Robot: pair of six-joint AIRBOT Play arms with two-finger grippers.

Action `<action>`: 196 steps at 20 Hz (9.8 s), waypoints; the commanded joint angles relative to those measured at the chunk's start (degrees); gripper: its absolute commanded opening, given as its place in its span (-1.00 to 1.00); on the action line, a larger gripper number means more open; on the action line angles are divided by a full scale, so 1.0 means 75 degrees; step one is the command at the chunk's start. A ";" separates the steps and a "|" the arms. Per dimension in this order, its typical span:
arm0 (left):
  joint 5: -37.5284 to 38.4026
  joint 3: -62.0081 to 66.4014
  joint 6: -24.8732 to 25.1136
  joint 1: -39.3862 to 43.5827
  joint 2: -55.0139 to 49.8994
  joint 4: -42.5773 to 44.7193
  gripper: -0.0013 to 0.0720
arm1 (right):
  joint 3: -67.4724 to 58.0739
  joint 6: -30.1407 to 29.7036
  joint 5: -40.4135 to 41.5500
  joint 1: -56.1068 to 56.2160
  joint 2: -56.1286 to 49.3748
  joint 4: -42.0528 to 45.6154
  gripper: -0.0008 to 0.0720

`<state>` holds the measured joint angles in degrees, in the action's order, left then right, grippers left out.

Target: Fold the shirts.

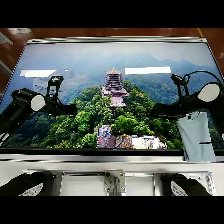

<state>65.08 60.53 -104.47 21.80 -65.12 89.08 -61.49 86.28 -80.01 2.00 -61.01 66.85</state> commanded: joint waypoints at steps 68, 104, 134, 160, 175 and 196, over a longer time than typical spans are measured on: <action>-0.0452 0.5887 0.0868 -0.4517 -0.6653 -0.1174 -0.88 | 0.0012 0.0519 0.1236 0.0009 -0.0262 -0.0277 0.76; -0.0391 0.0391 0.1311 0.1926 -0.1352 -0.2681 0.51 | 0.0012 -0.0245 -0.0122 0.0003 -0.0265 0.0306 0.76; -0.3066 -0.4718 0.3287 0.0017 -0.0851 -0.8279 0.53 | 0.2282 -0.0740 0.1539 0.0003 -0.0367 -0.1740 0.76; -0.2588 -0.4334 0.3413 -0.0493 0.0423 -0.8198 -0.88 | 0.2509 -0.0306 0.5015 0.3509 -0.2098 -0.3337 0.37; -0.1466 -0.1454 0.2745 -0.3209 0.3229 -0.5814 -0.88 | -0.0353 0.0577 0.2868 0.3500 0.0017 0.2215 -0.81; 0.0408 0.4645 0.1746 -0.4261 0.4334 -0.4062 -0.88 | -0.4672 0.2203 0.0262 0.3503 0.2736 0.3512 -0.82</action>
<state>63.53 95.04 -89.49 -10.09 -33.26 52.25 -96.23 100.47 -71.35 28.25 -40.86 92.73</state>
